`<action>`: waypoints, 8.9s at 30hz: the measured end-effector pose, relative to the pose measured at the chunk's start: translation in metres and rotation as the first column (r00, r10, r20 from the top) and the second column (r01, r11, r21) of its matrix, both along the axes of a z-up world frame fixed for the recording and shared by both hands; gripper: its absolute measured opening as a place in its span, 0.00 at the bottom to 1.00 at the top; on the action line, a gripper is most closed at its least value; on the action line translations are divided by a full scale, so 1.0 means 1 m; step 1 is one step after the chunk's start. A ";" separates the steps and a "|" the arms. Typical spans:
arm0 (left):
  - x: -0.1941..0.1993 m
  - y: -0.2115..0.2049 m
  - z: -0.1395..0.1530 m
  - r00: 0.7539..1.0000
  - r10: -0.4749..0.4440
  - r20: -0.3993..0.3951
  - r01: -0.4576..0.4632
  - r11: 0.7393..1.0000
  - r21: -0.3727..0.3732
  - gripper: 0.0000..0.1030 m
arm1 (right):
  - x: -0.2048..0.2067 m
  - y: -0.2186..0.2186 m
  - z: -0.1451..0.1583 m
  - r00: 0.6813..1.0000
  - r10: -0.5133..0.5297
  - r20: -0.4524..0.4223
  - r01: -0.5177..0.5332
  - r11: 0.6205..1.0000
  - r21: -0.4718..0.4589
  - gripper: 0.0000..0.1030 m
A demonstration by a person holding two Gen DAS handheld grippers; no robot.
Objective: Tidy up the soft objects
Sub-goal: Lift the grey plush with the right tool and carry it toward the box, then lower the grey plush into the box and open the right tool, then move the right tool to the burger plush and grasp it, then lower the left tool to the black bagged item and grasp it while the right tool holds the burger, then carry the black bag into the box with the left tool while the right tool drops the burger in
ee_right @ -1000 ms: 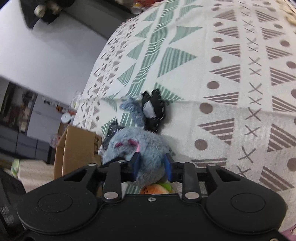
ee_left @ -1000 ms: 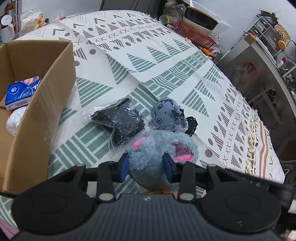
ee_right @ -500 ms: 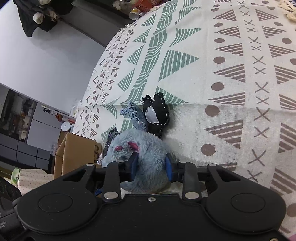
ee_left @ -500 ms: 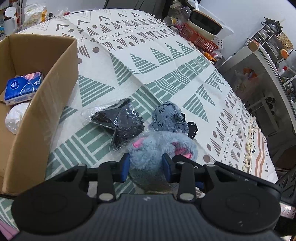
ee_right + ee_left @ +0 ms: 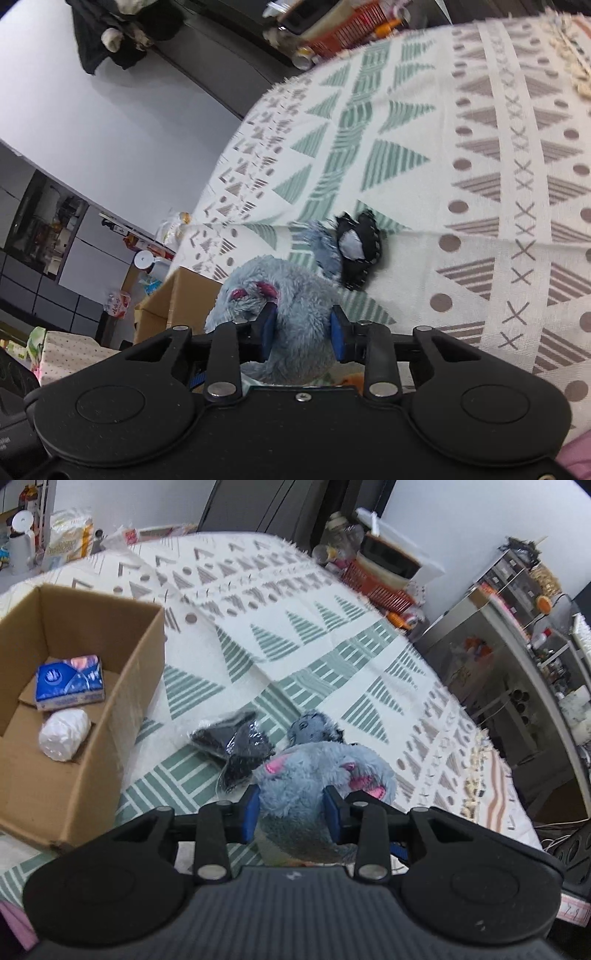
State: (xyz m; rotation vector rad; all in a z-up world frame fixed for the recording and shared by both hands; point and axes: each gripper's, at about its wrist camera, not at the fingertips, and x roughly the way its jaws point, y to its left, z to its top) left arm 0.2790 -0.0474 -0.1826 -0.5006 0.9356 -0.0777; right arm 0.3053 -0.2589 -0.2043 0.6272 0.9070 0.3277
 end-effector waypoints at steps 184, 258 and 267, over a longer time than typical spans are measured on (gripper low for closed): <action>0.062 0.000 -0.067 0.986 0.154 -0.066 -0.144 0.979 0.143 0.72 | 0.006 -0.016 -0.062 0.958 -0.213 -0.194 0.177 0.966 -0.189 0.40; -0.039 0.083 0.038 0.969 0.222 0.106 -0.240 0.950 0.198 0.45 | -0.045 0.059 0.051 0.991 -0.027 0.132 0.067 0.949 -0.309 0.41; -0.039 0.114 0.025 0.939 0.341 0.049 -0.344 0.927 0.150 0.45 | -0.040 0.096 0.059 0.990 0.029 0.137 0.014 0.953 -0.304 0.41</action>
